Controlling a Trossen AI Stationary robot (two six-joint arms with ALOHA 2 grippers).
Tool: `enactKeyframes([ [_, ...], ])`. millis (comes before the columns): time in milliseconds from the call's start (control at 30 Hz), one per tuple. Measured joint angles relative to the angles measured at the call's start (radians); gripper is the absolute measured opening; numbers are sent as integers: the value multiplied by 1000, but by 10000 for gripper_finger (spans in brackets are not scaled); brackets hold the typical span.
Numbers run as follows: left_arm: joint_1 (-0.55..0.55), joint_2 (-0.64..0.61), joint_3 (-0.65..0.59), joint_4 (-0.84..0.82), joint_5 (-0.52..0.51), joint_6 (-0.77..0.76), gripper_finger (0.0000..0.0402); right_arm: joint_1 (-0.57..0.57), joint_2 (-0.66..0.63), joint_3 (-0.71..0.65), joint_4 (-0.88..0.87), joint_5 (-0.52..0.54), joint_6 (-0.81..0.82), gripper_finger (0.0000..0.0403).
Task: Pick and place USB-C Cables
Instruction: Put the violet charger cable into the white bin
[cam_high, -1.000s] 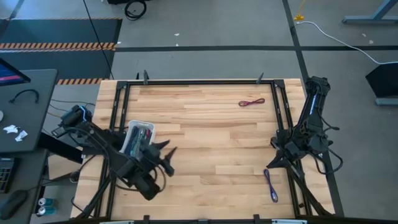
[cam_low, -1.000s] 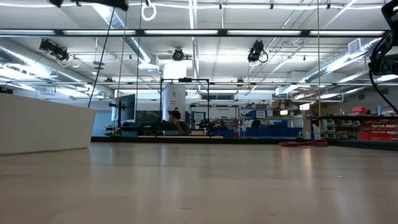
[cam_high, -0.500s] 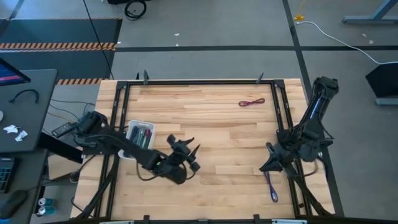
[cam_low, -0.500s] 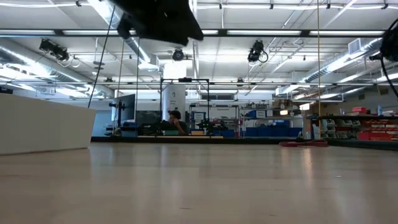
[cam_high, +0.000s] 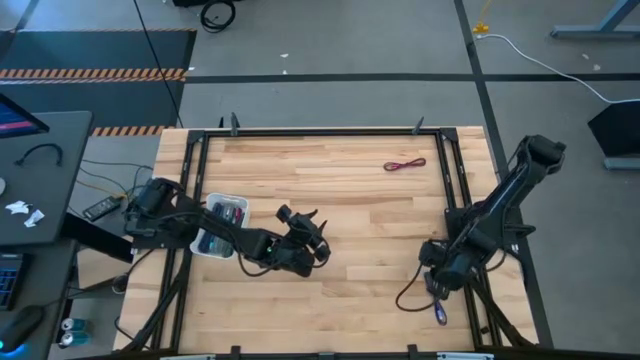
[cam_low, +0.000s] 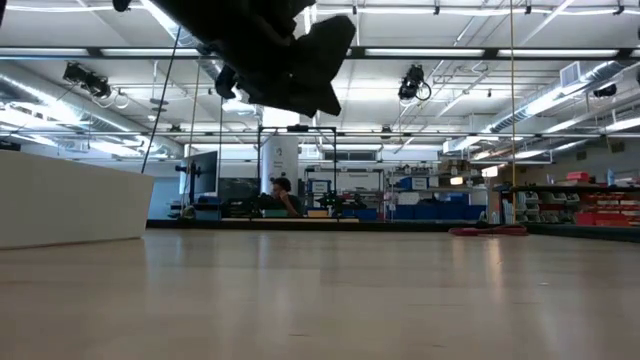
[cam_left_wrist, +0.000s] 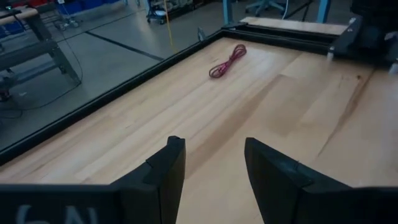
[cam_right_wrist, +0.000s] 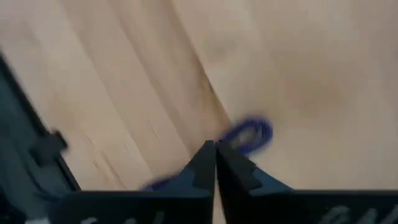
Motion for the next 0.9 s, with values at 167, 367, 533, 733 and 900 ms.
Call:
enactKeyframes([
  [167, 8, 25, -1, 0, -10, 7, 172, 24, 73, 0, 2, -129, 130, 67],
  [367, 9, 70, -1, 21, -10, 8, 172, 54, 121, 0, 94, -92, 294, 147],
  [533, 9, 102, -1, 40, -16, 5, 172, 68, 234, 1, 179, -62, 405, 192],
  [733, 14, 108, 0, 61, -21, -1, 172, 71, 334, 8, 192, -66, 398, 166],
  [900, 15, 108, 0, 91, -22, 6, 172, 74, 326, 3, 160, -35, 318, 82],
])
